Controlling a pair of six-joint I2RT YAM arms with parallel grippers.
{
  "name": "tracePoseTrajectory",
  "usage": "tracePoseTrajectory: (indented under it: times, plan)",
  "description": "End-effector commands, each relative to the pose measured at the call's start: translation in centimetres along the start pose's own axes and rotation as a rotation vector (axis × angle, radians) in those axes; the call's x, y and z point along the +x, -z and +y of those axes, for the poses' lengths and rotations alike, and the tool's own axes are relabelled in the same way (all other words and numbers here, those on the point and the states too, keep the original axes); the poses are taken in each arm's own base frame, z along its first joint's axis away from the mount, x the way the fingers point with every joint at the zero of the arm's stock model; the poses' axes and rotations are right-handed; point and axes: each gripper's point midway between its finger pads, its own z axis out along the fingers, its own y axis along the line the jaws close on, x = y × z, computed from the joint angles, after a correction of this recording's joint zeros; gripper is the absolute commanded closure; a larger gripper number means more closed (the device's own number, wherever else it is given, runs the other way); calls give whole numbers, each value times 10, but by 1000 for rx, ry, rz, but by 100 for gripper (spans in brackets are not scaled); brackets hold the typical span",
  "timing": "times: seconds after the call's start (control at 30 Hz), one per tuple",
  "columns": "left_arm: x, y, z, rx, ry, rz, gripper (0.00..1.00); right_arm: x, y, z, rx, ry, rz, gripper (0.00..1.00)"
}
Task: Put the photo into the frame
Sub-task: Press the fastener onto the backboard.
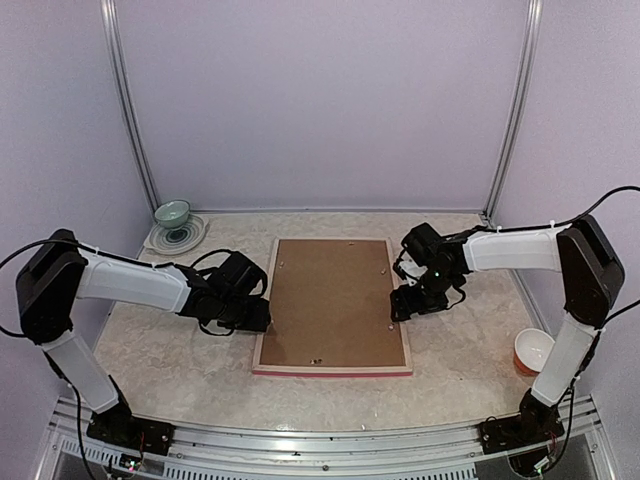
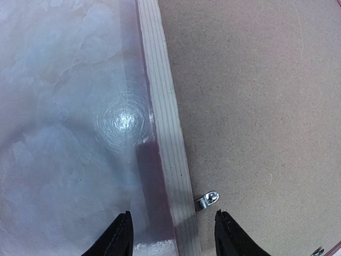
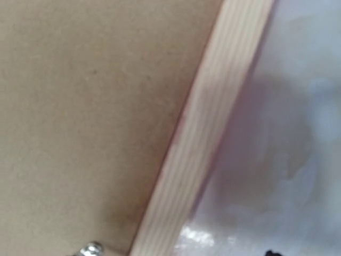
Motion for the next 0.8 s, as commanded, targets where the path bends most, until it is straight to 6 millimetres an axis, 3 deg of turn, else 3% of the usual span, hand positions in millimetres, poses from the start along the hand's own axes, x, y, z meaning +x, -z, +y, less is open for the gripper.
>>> tracePoseTrajectory:
  times: [0.0,0.57,0.77]
  plan:
    - [6,-8,3,1,6,12,47,3,2,10,-31,16,1,25]
    - [9,-11,-2,26,14,26,47,16,-16,18,-38,40,61,25]
    - [9,-11,-3,32,15,27,47,22,-22,7,27,44,88,27]
